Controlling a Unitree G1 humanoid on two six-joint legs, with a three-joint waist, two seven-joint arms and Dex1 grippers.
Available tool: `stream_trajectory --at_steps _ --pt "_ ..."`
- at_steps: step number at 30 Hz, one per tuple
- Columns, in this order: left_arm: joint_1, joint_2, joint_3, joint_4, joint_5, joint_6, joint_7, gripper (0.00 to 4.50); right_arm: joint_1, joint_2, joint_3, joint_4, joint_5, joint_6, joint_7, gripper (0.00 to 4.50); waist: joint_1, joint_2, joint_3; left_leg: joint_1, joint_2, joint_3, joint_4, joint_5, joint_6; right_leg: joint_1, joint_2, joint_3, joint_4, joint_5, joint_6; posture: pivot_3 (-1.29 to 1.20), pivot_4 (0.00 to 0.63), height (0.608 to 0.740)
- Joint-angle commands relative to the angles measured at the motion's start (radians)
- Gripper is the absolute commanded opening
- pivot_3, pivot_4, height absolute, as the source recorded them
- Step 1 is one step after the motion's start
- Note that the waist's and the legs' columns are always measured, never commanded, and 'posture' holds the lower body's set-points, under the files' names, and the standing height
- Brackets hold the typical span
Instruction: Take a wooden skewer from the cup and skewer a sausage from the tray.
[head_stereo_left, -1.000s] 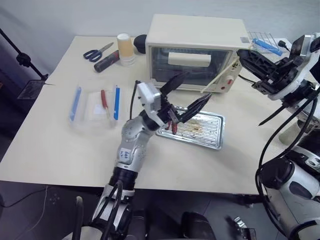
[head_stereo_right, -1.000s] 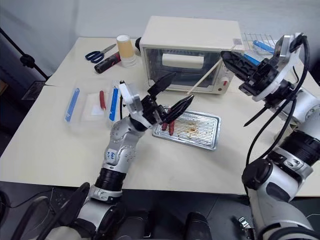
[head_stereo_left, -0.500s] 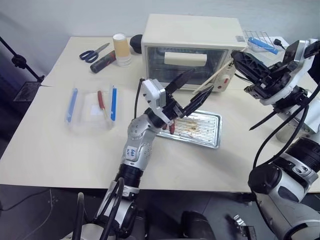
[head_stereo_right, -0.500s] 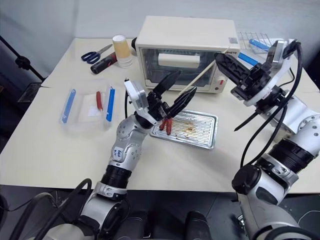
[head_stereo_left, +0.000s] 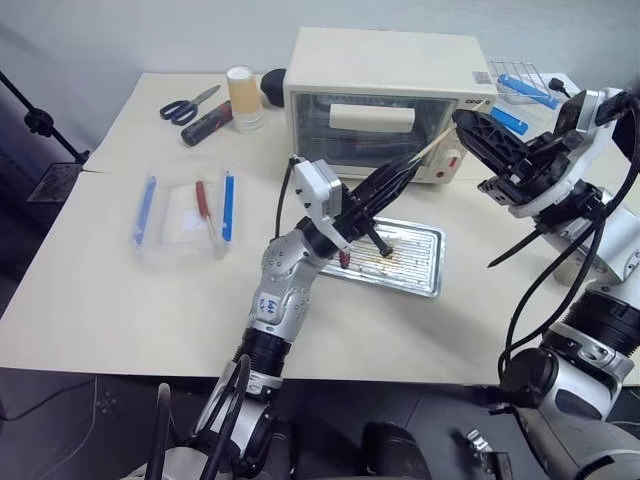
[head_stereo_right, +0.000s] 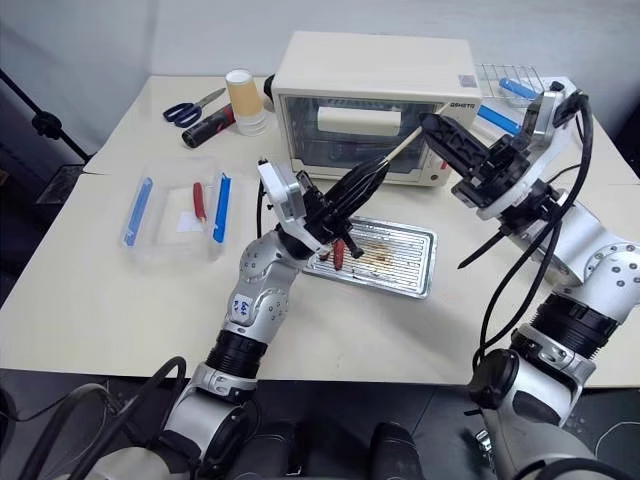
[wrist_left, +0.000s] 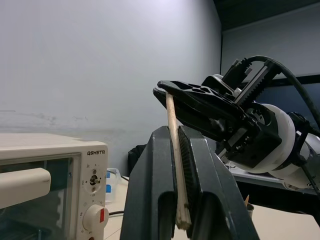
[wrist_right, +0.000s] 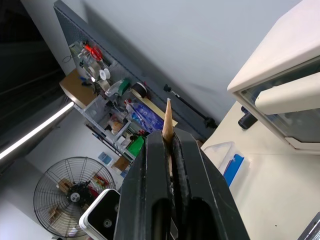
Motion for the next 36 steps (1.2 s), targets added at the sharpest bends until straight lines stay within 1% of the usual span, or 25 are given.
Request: stream_trajectory --at_steps 1,3,5,6,7,8,9,12,15,17,19,21,23,26,28,30,31,32,34,36 --pt "-0.006 -0.043 -0.008 -0.038 -0.003 -0.004 0.017 0.03 0.016 -0.034 0.033 -0.035 0.103 -0.045 -0.024 0.00 0.000 0.000 0.000 0.000 0.000 0.000 0.000 0.000 0.000 0.000 0.000 0.000 0.000 0.000 0.000 0.00 0.150 0.740" --pt "-0.003 -0.039 -0.006 -0.047 -0.008 0.005 0.022 0.03 0.037 -0.052 0.055 -0.019 0.182 -0.057 -0.053 0.00 0.001 0.000 0.000 0.000 0.000 0.000 0.000 0.000 0.000 0.000 0.000 0.000 0.000 0.000 0.000 0.00 0.150 0.740" --pt "0.008 -0.025 -0.003 -0.073 -0.019 0.025 0.022 0.00 0.064 -0.087 0.082 -0.032 0.227 -0.055 -0.037 0.53 0.001 0.000 0.000 -0.001 0.000 0.000 0.000 0.000 0.000 0.000 0.000 0.000 0.000 0.000 0.000 0.00 0.150 0.740" --pt "0.016 -0.014 -0.002 -0.091 -0.024 0.038 0.019 0.00 0.079 -0.108 0.099 -0.038 0.229 -0.053 -0.031 0.73 0.001 0.000 0.000 -0.001 0.000 0.000 0.000 0.000 0.000 0.000 0.000 0.000 -0.001 0.000 0.000 0.00 0.150 0.740" --pt "0.028 0.001 -0.002 -0.113 -0.029 0.055 0.014 0.00 0.095 -0.134 0.116 -0.053 0.203 -0.055 -0.009 1.03 0.001 0.000 0.000 -0.001 0.000 0.000 0.000 0.000 0.000 0.000 0.000 0.000 -0.001 0.000 0.000 0.00 0.150 0.740" --pt "0.044 0.025 -0.001 -0.144 -0.037 0.078 0.004 0.00 0.118 -0.170 0.136 -0.064 0.165 -0.049 0.026 1.38 0.001 0.000 0.000 -0.001 0.000 0.000 0.000 0.000 0.000 0.000 0.000 0.000 -0.001 0.000 0.000 0.00 0.150 0.740" --pt "0.064 0.057 0.005 -0.179 -0.043 0.104 -0.005 0.00 0.149 -0.220 0.161 -0.086 0.110 -0.041 0.095 1.73 0.001 0.000 0.000 -0.001 0.000 0.000 0.000 0.000 0.000 0.000 0.000 -0.001 -0.001 0.000 0.000 0.00 0.150 0.740" --pt "0.137 0.171 0.036 -0.291 -0.070 0.181 -0.036 0.00 0.245 -0.347 0.235 -0.148 -0.085 -0.110 0.295 2.77 0.001 0.000 0.000 -0.002 0.000 0.000 0.000 0.000 0.000 -0.001 0.000 0.000 -0.001 0.000 0.000 0.00 0.150 0.740" --pt "0.230 0.316 0.085 -0.402 -0.104 0.250 -0.080 0.00 0.365 -0.469 0.328 -0.205 -0.314 -0.279 0.540 3.80 -0.002 0.000 0.000 -0.002 0.001 0.000 0.000 0.000 0.000 -0.002 0.000 0.000 -0.001 0.000 0.000 0.00 0.150 0.740" --pt "0.295 0.411 0.132 -0.467 -0.134 0.289 -0.112 0.00 0.459 -0.543 0.399 -0.236 -0.471 -0.427 0.708 4.46 0.000 0.000 0.000 -0.002 0.001 0.000 0.000 0.000 0.000 -0.002 0.000 0.000 -0.001 0.000 0.000 0.00 0.150 0.740" --pt "0.369 0.504 0.184 -0.522 -0.168 0.322 -0.152 0.00 0.544 -0.585 0.452 -0.250 -0.607 -0.588 0.846 4.49 0.000 0.000 0.000 -0.002 0.000 0.000 0.000 0.000 0.000 -0.002 0.000 0.000 -0.002 0.000 0.000 0.00 0.150 0.740" --pt "0.451 0.576 0.264 -0.566 -0.221 0.370 -0.155 0.00 0.599 -0.597 0.485 -0.246 -0.686 -0.692 0.942 4.49 0.001 -0.001 0.000 -0.002 0.001 0.000 0.000 0.000 0.000 -0.002 0.000 0.000 -0.002 0.000 0.000 0.00 0.150 0.740" --pt "0.522 0.625 0.326 -0.599 -0.252 0.398 -0.155 0.00 0.619 -0.586 0.505 -0.228 -0.746 -0.766 0.983 4.49 0.000 -0.001 0.001 -0.001 0.001 0.000 0.000 0.000 0.000 0.000 0.000 0.000 -0.002 0.000 0.000 0.00 0.150 0.740" --pt "0.632 0.668 0.426 -0.625 -0.277 0.418 -0.140 0.00 0.607 -0.549 0.551 -0.218 -0.826 -0.845 0.987 4.49 0.000 -0.002 0.001 0.004 0.001 -0.001 0.000 0.000 0.000 0.004 0.000 0.000 -0.003 0.000 0.000 0.00 0.150 0.740" --pt "0.693 0.671 0.485 -0.642 -0.300 0.432 -0.116 0.00 0.564 -0.492 0.583 -0.247 -0.859 -0.844 0.911 4.49 0.000 -0.002 0.001 0.007 0.002 -0.001 -0.001 0.000 0.000 0.008 0.001 -0.001 -0.005 0.000 0.000 0.00 0.150 0.740" --pt "0.727 0.663 0.521 -0.661 -0.323 0.447 -0.086 0.00 0.521 -0.437 0.619 -0.281 -0.894 -0.832 0.836 4.49 0.000 -0.003 0.001 0.007 0.004 -0.003 -0.001 -0.001 -0.001 0.009 0.001 0.000 -0.005 0.000 0.000 0.00 0.150 0.740" --pt "0.739 0.658 0.532 -0.670 -0.329 0.453 -0.071 0.00 0.492 -0.415 0.652 -0.308 -0.903 -0.788 0.800 4.49 0.000 -0.003 0.001 0.007 0.006 -0.003 -0.001 -0.001 -0.001 0.009 0.001 0.000 -0.005 0.000 0.000 0.00 0.150 0.740" --pt "0.749 0.650 0.543 -0.675 -0.335 0.457 -0.051 0.00 0.440 -0.392 0.712 -0.332 -0.927 -0.691 0.734 4.49 0.000 -0.003 0.001 0.007 0.008 -0.003 -0.001 -0.001 -0.001 0.008 0.001 0.000 -0.004 0.000 0.000 0.00 0.150 0.740" --pt "0.759 0.639 0.553 -0.683 -0.340 0.463 -0.026 0.00 0.373 -0.361 0.783 -0.357 -0.960 -0.559 0.643 4.49 0.000 -0.003 0.001 0.007 0.008 -0.003 0.000 -0.001 -0.001 0.008 0.001 0.000 -0.004 0.000 0.000 0.00 0.150 0.740" --pt "0.763 0.634 0.551 -0.688 -0.337 0.463 -0.016 0.00 0.319 -0.278 0.801 -0.345 -0.957 -0.518 0.571 4.49 0.002 -0.004 0.000 0.007 0.008 -0.004 0.000 -0.001 -0.001 0.008 0.001 0.000 -0.004 0.000 0.000 0.00 0.150 0.740"
